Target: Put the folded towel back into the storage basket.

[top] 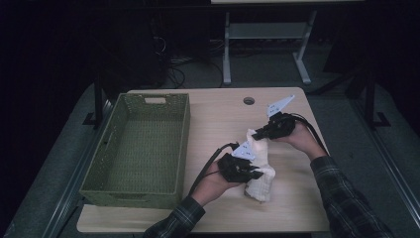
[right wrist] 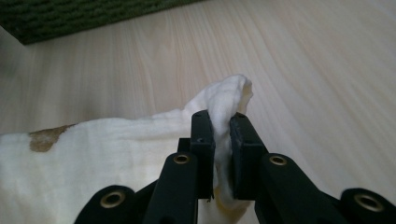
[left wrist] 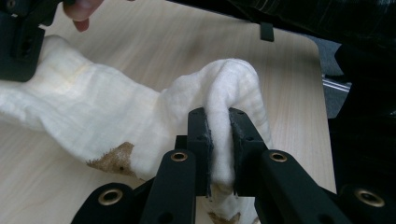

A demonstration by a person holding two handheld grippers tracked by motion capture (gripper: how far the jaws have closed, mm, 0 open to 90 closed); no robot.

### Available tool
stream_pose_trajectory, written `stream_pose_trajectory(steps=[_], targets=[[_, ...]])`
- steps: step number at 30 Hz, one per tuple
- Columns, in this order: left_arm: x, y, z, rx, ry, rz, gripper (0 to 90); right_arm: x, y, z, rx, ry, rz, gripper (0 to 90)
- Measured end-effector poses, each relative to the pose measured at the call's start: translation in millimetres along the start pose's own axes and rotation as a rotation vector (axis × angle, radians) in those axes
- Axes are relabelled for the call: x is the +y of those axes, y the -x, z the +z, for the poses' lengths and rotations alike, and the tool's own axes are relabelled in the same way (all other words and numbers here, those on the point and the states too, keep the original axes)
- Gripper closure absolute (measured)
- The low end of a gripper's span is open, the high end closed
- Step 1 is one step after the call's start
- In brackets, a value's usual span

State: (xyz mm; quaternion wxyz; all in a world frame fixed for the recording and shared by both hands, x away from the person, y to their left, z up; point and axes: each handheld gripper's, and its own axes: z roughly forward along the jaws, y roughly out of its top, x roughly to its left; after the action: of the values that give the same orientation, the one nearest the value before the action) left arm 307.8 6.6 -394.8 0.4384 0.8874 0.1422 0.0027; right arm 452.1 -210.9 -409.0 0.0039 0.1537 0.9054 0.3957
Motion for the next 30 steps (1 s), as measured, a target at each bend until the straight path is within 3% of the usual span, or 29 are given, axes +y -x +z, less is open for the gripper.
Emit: stream_pose_trajectory(steps=[3,13,22,30], targets=[[4.9,0.2,-11.6,0.018,-0.009,-0.024,80.1,12.5,-1.7,-3.0,0.005,0.015,-0.021,81.5],[23.2,-2.1,-56.0,0.038,0.005,-0.008,80.2,55.7,-9.1,-5.8,0.021,0.032,-0.066,81.5],[24.1,-18.0,-96.4,0.032,0.043,-0.016,80.2,96.1,-13.3,-0.3,0.016,0.045,-0.091,81.6],[19.9,-29.4,-135.5,0.036,0.065,0.015,80.2,129.4,-17.9,13.4,0.017,0.050,-0.115,81.6]])
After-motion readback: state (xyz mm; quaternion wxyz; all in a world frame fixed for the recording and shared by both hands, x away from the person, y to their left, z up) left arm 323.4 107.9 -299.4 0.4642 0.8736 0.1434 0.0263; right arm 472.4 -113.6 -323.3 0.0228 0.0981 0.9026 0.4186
